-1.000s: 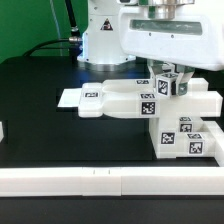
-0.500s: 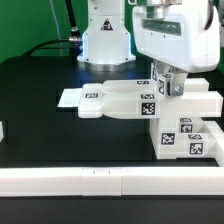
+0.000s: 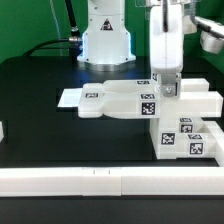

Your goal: Assemble chair

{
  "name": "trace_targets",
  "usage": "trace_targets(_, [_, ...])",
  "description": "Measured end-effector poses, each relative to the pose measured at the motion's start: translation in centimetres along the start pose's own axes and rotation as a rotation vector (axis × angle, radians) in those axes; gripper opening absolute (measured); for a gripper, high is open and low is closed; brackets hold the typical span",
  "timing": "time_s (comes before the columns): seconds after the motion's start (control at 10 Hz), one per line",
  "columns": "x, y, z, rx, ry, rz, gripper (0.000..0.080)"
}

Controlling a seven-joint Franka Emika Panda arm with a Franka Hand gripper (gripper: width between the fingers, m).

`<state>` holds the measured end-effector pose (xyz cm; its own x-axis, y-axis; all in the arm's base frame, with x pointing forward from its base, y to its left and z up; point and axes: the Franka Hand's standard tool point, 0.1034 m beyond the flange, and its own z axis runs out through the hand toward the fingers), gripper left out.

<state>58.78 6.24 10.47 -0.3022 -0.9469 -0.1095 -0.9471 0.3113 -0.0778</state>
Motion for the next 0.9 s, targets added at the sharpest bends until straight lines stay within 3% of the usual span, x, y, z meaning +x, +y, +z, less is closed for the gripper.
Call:
trace_targets(0.2, [-0.02, -0.09, 0.04, 0.009, -0.024, 0.205, 0.0271])
trace_targets(0.6, [-0.03, -0.09, 0.14, 0.008, -0.037, 0.229, 0.0272])
trace_targets(0.7, [0.00, -0.09, 0.16, 0.008, -0.036, 0.192, 0.0461])
trace_targets(0.8, [-0.02, -0.13, 0.09, 0.002, -0.036, 0.103, 0.0461])
trace_targets(0.9, [-0.21, -0.24, -0.06, -0.012, -0.038, 0.030, 0.0611])
